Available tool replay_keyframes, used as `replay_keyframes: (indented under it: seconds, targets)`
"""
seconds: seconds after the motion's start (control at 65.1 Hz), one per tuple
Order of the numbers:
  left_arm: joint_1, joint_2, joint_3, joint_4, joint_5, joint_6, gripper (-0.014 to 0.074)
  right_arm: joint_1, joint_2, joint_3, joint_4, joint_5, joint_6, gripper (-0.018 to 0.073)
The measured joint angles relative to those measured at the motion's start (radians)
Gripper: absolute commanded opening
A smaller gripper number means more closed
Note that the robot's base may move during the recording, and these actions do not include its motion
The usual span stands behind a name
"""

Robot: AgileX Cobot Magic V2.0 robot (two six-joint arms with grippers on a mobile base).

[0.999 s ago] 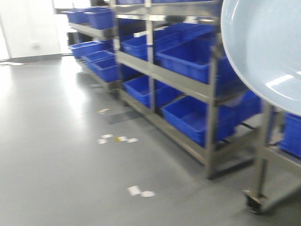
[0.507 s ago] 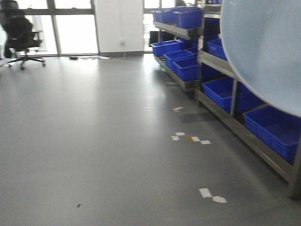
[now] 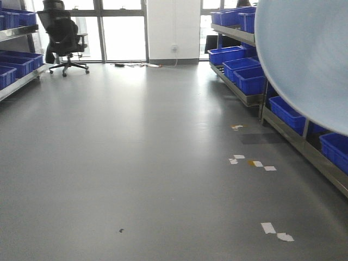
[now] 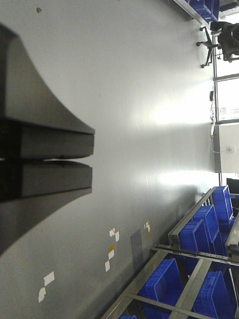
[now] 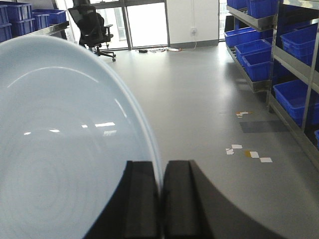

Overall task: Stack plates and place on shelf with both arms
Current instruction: 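Drive the base away from the table holding the plate stack, then drive the base to the shelf of blue bins holding the stack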

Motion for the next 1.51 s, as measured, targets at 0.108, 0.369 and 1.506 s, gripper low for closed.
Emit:
replay_keyframes:
  seconds: [0.108, 0.369, 1.506]
  targets:
    - [0.0, 0.0, 0.0, 0.0, 0.0, 0.0, 0.0082, 0.0, 0.0, 0.0, 0.0, 0.0, 0.0, 0.0056]
    - [0.0, 0.0, 0.0, 0.0, 0.0, 0.0, 0.0082, 0.0, 0.0, 0.0, 0.0, 0.0, 0.0, 0.0056]
    - [0.0, 0.0, 0.0, 0.0, 0.0, 0.0, 0.0082, 0.0, 0.0, 0.0, -0.002, 0.0, 0.0, 0.0056]
